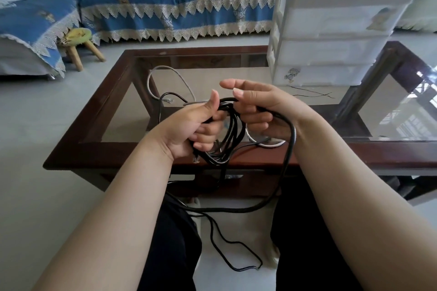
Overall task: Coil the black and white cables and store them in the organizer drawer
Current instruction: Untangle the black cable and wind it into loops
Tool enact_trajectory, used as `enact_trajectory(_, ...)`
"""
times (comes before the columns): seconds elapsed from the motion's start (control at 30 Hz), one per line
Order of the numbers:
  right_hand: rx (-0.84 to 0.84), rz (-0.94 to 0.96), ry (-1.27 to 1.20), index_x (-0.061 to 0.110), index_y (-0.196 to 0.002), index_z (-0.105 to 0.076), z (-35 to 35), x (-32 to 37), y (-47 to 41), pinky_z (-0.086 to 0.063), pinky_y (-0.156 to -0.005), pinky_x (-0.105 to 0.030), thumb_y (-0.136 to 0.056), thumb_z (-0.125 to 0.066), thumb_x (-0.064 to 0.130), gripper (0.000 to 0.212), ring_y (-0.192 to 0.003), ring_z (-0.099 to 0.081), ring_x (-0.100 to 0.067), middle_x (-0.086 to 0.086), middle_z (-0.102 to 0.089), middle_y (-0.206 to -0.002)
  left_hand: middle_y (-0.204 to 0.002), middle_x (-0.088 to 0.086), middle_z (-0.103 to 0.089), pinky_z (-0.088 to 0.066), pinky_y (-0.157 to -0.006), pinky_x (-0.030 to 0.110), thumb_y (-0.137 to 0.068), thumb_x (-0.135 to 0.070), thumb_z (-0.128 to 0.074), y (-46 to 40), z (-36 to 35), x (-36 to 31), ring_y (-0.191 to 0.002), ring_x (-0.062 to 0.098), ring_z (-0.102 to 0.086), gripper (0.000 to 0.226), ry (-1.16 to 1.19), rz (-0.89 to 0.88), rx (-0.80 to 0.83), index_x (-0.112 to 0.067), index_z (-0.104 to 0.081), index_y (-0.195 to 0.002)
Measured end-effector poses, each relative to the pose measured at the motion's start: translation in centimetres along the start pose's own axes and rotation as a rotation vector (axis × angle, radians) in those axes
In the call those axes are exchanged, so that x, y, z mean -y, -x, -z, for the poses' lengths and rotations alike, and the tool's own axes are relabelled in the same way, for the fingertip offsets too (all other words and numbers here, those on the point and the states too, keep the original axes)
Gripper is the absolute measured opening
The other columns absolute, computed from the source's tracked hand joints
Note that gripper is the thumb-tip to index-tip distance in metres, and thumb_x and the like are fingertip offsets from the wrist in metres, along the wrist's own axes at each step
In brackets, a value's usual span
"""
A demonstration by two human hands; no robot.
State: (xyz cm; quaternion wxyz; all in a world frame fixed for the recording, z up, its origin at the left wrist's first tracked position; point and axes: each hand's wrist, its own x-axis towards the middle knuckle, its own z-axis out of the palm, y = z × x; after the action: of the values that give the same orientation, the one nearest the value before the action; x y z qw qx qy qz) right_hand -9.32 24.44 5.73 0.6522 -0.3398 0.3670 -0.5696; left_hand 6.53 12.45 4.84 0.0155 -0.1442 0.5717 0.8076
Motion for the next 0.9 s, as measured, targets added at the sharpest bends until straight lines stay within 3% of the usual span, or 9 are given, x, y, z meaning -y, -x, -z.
enact_trajectory(0.13,0.13,0.024,-0.195,0.018,-0.137,-0.04,0.4,-0.1,0.8,-0.045,-0.046,-0.018,-0.078,-0.064,-0.004,0.067,-0.052,-0.043,-0.006,-0.004,-0.047,-0.085,-0.04,-0.012,-0.028,-0.024,-0.031,0.013,-0.085,-0.058,-0.037,-0.1,0.0,-0.1,-0.028,-0.002,-0.022,0.045,0.082,-0.026,-0.072,-0.017,-0.043,-0.069)
enact_trajectory(0.2,-0.096,0.038,0.094,0.018,-0.134,-0.045,0.7,-0.4,1.0,-0.043,-0.042,-0.021,-0.085,-0.058,-0.006,0.056,-0.048,-0.041,-0.008,-0.002,-0.05,-0.08,-0.038,-0.012,-0.028,-0.022,-0.03,0.013,-0.086,-0.059,-0.037,0.0,0.1,-0.2,-0.028,-0.002,-0.022,0.045,0.159,-0.041,-0.09,-0.017,-0.042,-0.068)
enact_trajectory(0.3,-0.68,0.126,0.851,0.021,-0.107,-0.063,1.3,-1.1,0.3,-0.041,-0.046,-0.023,-0.09,-0.06,0.012,0.019,-0.045,-0.045,-0.007,0.006,-0.059,-0.072,-0.037,-0.012,-0.029,-0.021,-0.028,0.014,-0.09,-0.057,-0.037,0.2,0.1,-0.2,-0.027,0.0,-0.022,0.048,0.319,-0.078,-0.066,-0.019,-0.044,-0.062)
enact_trajectory(0.33,-0.769,0.131,0.871,0.02,-0.1,-0.066,1.6,-1.4,0.0,-0.043,-0.051,-0.023,-0.092,-0.057,0.014,0.013,-0.05,-0.051,-0.005,0.006,-0.062,-0.075,-0.037,-0.012,-0.03,-0.021,-0.028,0.013,-0.09,-0.057,-0.037,0.3,0.1,-0.3,-0.027,0.001,-0.019,0.049,0.373,-0.096,-0.045,-0.019,-0.045,-0.061)
enact_trajectory(0.47,-0.362,0.019,0.055,0.012,-0.103,-0.067,1.1,-1.9,-0.5,-0.05,-0.088,-0.036,-0.096,-0.043,0.012,0.025,-0.094,-0.064,-0.021,-0.007,-0.07,-0.1,-0.035,-0.011,-0.03,-0.02,-0.027,0.013,-0.092,-0.057,-0.036,0.3,-0.2,-0.4,-0.031,0.005,-0.011,0.052,0.488,-0.128,-0.087,-0.02,-0.044,-0.057)
enact_trajectory(0.53,-0.187,-0.019,-0.076,0.012,-0.109,-0.062,0.7,-2.1,-0.3,-0.047,-0.095,-0.037,-0.091,-0.047,0.024,0.026,-0.102,-0.063,-0.024,-0.009,-0.069,-0.108,-0.036,-0.011,-0.028,-0.019,-0.027,0.013,-0.088,-0.057,-0.043,0.3,-0.2,-0.4,-0.026,0.003,-0.017,0.049,0.487,-0.142,-0.144,-0.02,-0.042,-0.056)
enact_trajectory(0.67,-0.254,0.019,0.178,0.011,-0.102,-0.064,0.3,-2.8,-0.2,-0.05,-0.086,-0.04,-0.074,-0.065,0.056,0.052,-0.088,-0.065,-0.022,-0.006,-0.068,-0.092,-0.036,-0.01,-0.025,-0.014,-0.03,0.016,-0.083,-0.038,-0.058,0.1,-0.7,0.0,-0.026,0.001,-0.02,0.035,0.303,-0.139,-0.245,-0.019,-0.04,-0.06)
enact_trajectory(0.8,-0.391,0.18,0.142,0.01,-0.08,-0.059,-1.4,-4.3,-1.0,-0.049,-0.069,-0.036,-0.087,-0.065,0.016,0.011,-0.056,-0.046,-0.014,-0.001,-0.049,-0.064,-0.037,-0.01,-0.024,-0.018,-0.029,0.016,-0.086,-0.036,-0.055,0.0,-1.2,0.5,-0.027,0.001,-0.018,0.035,0.246,-0.122,-0.189,-0.02,-0.043,-0.058)
enact_trajectory(0.9,-0.322,0.169,-0.029,0.012,-0.068,-0.055,-2.1,-4.4,-1.1,-0.041,-0.054,-0.028,-0.088,-0.056,0.009,0.02,-0.049,-0.033,-0.011,0.001,-0.037,-0.057,-0.037,-0.01,-0.025,-0.02,-0.029,0.016,-0.09,-0.053,-0.044,0.4,-1.2,0.3,-0.027,0.001,-0.019,0.046,0.315,-0.102,-0.117,-0.019,-0.04,-0.06)
